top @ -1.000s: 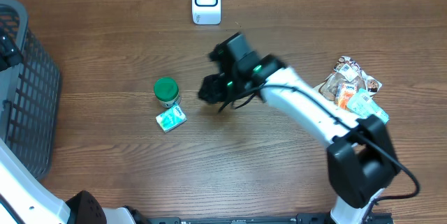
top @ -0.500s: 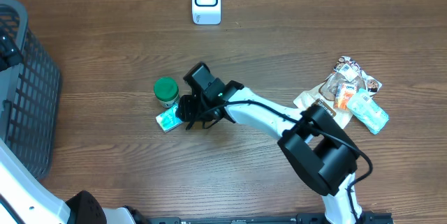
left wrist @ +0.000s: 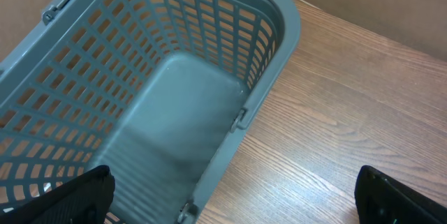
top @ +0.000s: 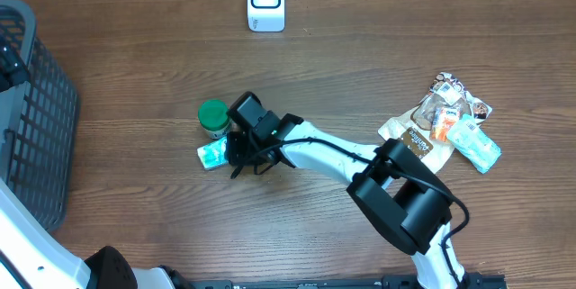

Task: Scan the item barcode
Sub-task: 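Reach the right gripper to the teal Kleenex tissue packet, then set the Kleenex packet upright and grasp its end with the right gripper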

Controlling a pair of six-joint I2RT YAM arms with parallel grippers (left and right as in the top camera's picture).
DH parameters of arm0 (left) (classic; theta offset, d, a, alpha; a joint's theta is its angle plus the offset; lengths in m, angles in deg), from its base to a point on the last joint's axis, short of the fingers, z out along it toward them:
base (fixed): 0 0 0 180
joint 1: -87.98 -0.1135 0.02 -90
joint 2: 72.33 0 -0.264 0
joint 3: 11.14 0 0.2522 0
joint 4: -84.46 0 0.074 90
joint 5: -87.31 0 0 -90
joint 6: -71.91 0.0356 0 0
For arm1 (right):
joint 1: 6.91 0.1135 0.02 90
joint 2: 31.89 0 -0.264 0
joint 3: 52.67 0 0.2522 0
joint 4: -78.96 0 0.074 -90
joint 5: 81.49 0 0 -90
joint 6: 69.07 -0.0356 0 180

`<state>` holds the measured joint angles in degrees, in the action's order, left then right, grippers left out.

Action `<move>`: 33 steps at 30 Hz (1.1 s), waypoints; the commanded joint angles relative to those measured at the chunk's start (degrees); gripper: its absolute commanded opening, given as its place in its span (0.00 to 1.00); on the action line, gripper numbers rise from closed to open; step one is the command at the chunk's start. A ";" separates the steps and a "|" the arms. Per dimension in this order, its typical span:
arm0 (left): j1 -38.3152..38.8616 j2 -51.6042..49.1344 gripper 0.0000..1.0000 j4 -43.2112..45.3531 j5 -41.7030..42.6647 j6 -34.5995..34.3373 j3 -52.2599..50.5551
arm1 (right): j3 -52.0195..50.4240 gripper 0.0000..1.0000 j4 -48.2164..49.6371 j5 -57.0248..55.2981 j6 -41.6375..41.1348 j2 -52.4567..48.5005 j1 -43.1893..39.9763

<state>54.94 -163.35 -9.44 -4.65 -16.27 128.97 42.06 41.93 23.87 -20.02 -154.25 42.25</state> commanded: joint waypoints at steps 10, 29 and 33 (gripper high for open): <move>0.04 0.28 1.00 0.17 0.26 -0.37 0.02 | 4.63 0.04 -11.47 4.31 12.35 3.06 -4.31; 0.04 0.28 1.00 0.17 0.26 -0.37 0.02 | 8.24 0.78 -31.63 -16.26 64.94 10.03 -9.40; 0.04 0.28 1.00 0.17 0.26 -0.37 0.02 | 8.26 0.89 -30.36 -14.12 47.12 10.05 -10.01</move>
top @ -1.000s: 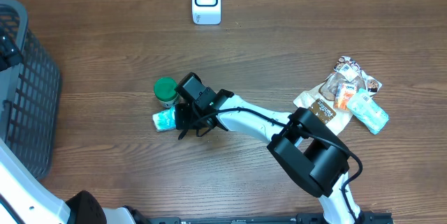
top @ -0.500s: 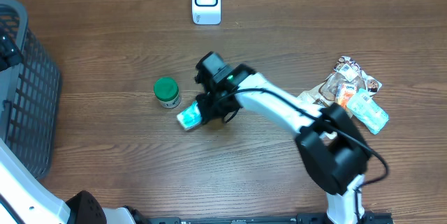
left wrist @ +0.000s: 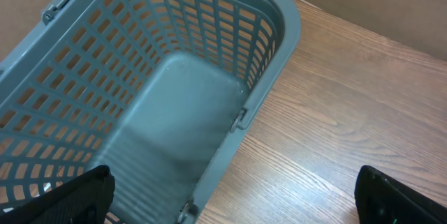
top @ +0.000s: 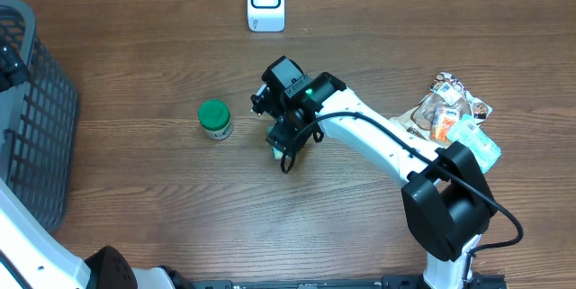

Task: Scan the item barcode
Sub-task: 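Set the Kleenex packet upright and grasp its end with the right gripper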

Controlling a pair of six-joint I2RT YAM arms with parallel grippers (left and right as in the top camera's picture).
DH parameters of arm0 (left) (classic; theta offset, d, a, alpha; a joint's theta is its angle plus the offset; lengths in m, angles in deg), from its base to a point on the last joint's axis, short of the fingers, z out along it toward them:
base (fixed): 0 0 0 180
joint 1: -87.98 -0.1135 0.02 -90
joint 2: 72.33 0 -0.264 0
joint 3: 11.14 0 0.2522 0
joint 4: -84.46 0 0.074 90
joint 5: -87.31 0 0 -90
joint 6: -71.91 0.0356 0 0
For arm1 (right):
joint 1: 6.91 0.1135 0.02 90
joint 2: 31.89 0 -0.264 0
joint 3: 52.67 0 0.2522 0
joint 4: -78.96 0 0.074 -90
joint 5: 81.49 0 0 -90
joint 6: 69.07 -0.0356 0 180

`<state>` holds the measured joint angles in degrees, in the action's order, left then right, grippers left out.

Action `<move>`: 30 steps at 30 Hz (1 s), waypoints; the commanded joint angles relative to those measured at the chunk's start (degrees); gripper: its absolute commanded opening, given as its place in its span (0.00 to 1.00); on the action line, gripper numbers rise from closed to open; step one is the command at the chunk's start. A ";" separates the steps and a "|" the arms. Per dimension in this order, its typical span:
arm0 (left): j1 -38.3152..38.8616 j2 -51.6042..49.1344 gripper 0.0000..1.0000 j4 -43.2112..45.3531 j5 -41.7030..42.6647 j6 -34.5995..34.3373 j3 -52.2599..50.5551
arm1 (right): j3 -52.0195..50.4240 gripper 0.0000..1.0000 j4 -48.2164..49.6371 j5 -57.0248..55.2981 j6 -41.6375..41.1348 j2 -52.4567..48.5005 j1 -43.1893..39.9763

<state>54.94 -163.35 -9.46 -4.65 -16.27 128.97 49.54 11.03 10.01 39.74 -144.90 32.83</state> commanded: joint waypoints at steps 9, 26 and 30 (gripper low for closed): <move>0.04 0.28 0.99 0.20 0.26 -0.37 0.02 | -0.59 0.59 4.46 9.55 -35.56 -0.61 -0.85; 0.04 0.28 1.00 0.20 0.26 -0.37 0.02 | -7.89 0.47 1.60 29.70 -27.71 -1.81 -15.28; 0.04 0.28 1.00 0.20 0.26 -0.37 0.02 | -13.18 0.34 7.02 33.62 -28.94 -1.92 -14.62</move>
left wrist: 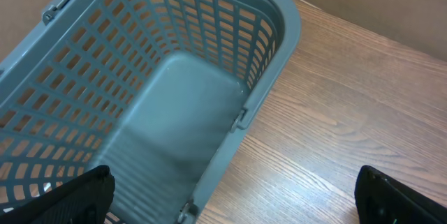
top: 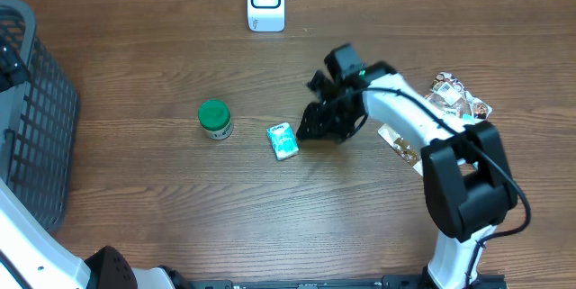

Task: Scan the item barcode
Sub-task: 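Set the Kleenex packet upright and grasp its end with the right gripper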

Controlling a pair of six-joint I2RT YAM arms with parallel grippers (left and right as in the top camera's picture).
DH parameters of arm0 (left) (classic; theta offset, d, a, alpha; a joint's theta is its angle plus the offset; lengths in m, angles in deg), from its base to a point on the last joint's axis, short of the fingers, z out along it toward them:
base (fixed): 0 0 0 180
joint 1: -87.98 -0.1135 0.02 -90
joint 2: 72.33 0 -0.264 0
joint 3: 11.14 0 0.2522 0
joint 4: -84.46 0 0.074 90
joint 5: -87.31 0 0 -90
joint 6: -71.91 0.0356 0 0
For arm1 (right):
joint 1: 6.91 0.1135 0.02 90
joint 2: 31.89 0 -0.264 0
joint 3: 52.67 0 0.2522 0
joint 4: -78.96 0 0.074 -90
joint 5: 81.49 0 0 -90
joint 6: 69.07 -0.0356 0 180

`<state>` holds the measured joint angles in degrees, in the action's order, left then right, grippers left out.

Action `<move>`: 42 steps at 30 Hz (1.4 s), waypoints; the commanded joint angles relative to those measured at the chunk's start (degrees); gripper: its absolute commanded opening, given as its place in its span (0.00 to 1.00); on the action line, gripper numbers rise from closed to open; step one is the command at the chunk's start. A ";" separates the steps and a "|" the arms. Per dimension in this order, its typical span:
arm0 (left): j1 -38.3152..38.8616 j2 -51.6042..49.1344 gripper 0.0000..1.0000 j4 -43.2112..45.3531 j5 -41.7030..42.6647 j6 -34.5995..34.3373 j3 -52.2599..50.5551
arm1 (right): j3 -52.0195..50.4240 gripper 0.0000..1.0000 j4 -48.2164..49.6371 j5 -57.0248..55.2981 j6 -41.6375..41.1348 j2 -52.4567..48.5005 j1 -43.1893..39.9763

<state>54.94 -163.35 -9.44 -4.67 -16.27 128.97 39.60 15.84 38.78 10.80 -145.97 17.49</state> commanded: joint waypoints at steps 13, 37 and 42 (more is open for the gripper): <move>0.04 0.28 1.00 0.17 0.28 -0.35 0.02 | -11.04 0.32 16.65 3.96 -9.79 -0.87 2.78; 0.04 0.28 1.00 0.17 0.28 -0.35 0.02 | -11.04 0.30 23.15 0.61 -12.22 -1.90 3.78; 0.04 0.28 1.00 0.17 0.28 -0.35 0.02 | -11.04 0.31 24.26 -1.18 -12.20 -1.90 4.92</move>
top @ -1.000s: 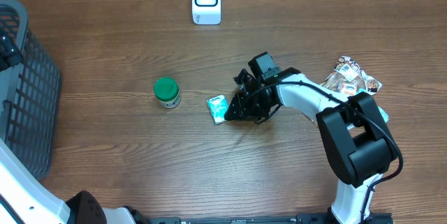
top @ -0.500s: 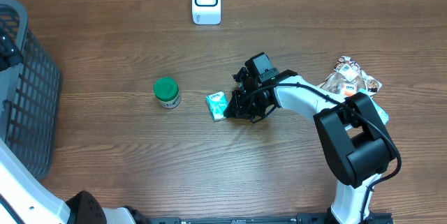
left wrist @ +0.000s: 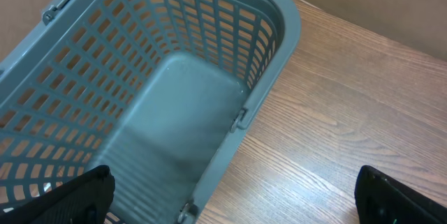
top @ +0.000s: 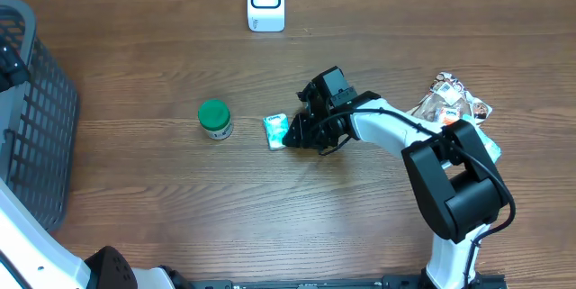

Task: Scan the item barcode
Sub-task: 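Set the Kleenex packet upright and grasp its end with the right gripper, then lift the Kleenex packet with the right gripper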

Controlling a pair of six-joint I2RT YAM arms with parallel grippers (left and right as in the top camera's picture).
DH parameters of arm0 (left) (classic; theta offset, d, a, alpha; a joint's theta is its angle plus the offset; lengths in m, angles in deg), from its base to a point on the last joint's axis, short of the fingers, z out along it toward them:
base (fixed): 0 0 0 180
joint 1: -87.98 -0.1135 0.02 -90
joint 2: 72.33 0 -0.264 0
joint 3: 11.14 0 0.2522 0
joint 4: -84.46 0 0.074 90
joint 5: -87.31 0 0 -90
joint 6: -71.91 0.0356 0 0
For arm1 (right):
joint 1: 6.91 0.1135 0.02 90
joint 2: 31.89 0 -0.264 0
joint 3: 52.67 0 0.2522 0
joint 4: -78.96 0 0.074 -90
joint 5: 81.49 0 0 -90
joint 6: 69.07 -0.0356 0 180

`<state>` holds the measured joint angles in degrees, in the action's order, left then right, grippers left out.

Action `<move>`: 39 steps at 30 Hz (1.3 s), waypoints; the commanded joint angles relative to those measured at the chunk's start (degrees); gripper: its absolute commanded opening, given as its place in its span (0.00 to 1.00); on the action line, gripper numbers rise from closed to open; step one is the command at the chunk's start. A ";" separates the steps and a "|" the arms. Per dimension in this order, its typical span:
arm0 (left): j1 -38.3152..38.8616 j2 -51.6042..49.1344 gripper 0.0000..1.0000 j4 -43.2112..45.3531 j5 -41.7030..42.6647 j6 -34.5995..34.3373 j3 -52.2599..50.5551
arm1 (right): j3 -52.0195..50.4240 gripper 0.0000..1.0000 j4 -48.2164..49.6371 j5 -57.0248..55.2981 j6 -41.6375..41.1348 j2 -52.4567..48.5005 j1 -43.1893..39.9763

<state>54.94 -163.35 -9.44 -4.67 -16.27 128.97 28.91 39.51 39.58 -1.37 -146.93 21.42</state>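
A small teal packet (top: 275, 130) lies on the wooden table (top: 162, 208), right of a green-lidded jar (top: 214, 118). My right gripper (top: 293, 132) is low at the packet's right edge, its fingertips touching or closing round it; the overhead view does not show which. The white barcode scanner (top: 265, 1) stands at the table's far edge, well behind them. My left gripper (left wrist: 234, 199) hangs wide open over the near end of the grey basket (left wrist: 140, 112), with nothing between its fingers (left wrist: 84, 192).
A pile of snack packets (top: 450, 113) lies at the right of the table. The grey mesh basket (top: 27, 118) stands at the left edge, with the left arm over it.
My right gripper has moved left, from a little right of the teal packet to its right edge. The packet has shifted slightly up and left. The left arm has not moved.
My right gripper was at the teal packet beside the green jar. Then it was over the table's middle with the packet under it. Then the packet lay alone on the table with the gripper off to its right. Now the gripper is back at the packet.
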 commanded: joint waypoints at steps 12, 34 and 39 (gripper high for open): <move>0.04 0.28 1.00 0.20 0.28 -0.37 0.02 | 0.96 0.31 3.15 0.11 -0.13 -0.92 1.14; 0.04 0.28 1.00 0.17 0.28 -0.37 0.02 | -0.17 0.04 -1.75 20.33 3.08 11.30 -4.37; 0.04 0.28 1.00 0.17 0.28 -0.35 0.02 | -0.17 0.04 -1.77 36.59 4.85 16.94 -9.05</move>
<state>54.94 -163.35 -9.46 -4.65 -16.27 128.97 28.36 37.43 60.61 -0.15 -134.43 14.74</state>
